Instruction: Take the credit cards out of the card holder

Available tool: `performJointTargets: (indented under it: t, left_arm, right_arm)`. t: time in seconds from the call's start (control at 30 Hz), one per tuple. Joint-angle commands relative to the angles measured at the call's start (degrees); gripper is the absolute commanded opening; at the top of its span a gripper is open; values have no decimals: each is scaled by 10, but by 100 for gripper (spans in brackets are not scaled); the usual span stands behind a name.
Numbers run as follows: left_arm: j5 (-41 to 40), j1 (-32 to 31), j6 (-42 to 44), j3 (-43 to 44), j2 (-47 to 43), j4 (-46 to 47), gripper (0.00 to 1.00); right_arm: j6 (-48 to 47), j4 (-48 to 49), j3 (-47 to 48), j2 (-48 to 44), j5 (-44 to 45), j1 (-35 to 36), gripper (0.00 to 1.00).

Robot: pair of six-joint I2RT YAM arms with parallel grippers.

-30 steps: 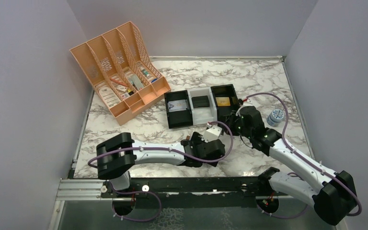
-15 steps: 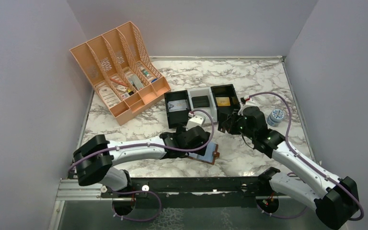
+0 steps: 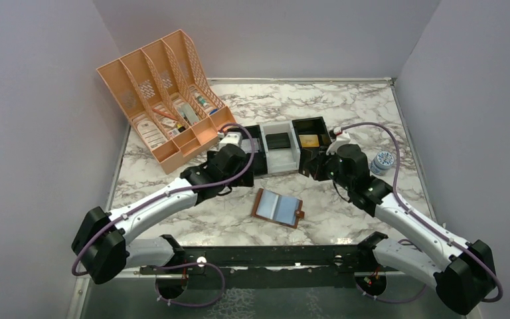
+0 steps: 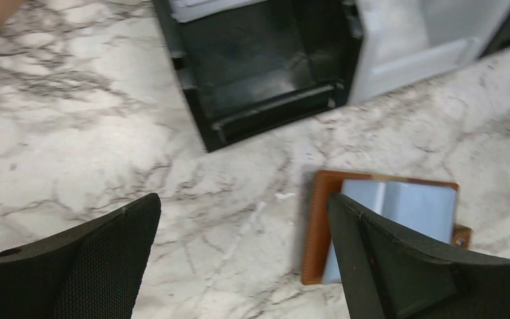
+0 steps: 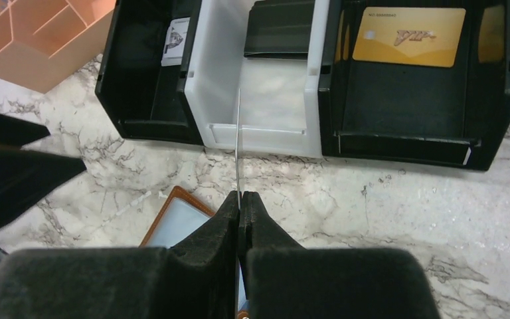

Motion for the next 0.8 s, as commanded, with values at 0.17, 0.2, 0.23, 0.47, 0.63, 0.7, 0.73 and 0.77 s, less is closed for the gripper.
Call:
performJointTargets:
  t: [0.17,0.2,0.23,0.47,0.63,0.7,0.73,0.77]
  left_arm:
    - [17,138,64,17,-56,-80,99]
    - [20,142,70,18,-62,-80,99]
    - [22,145,86,24,-67,-82,99]
    - [-27,168,136,26,-89,-107,99]
    - [-20,203,116,-2,-98,-116,99]
    - [-30,204,111,-4,-105,-117,99]
    - [-33,205,110,-4,-108,-116,99]
    - [-37,205,109,-3,-110,-116,99]
  right_arm:
    - [-91,77,29,29,-50,-2,1]
    - [-101,81,30,32,-51,-2,1]
    - [-109,87,32,35,-51,-1,1]
    - [-188,115,52,72,-62,-1,1]
    - [-256,149,63,105,-86,-1,1]
    - [-270,161,67,114,-75,-1,1]
    - [-276,167,69,118,-74,-1,1]
    - [-289,176,69,120,-82,0,1]
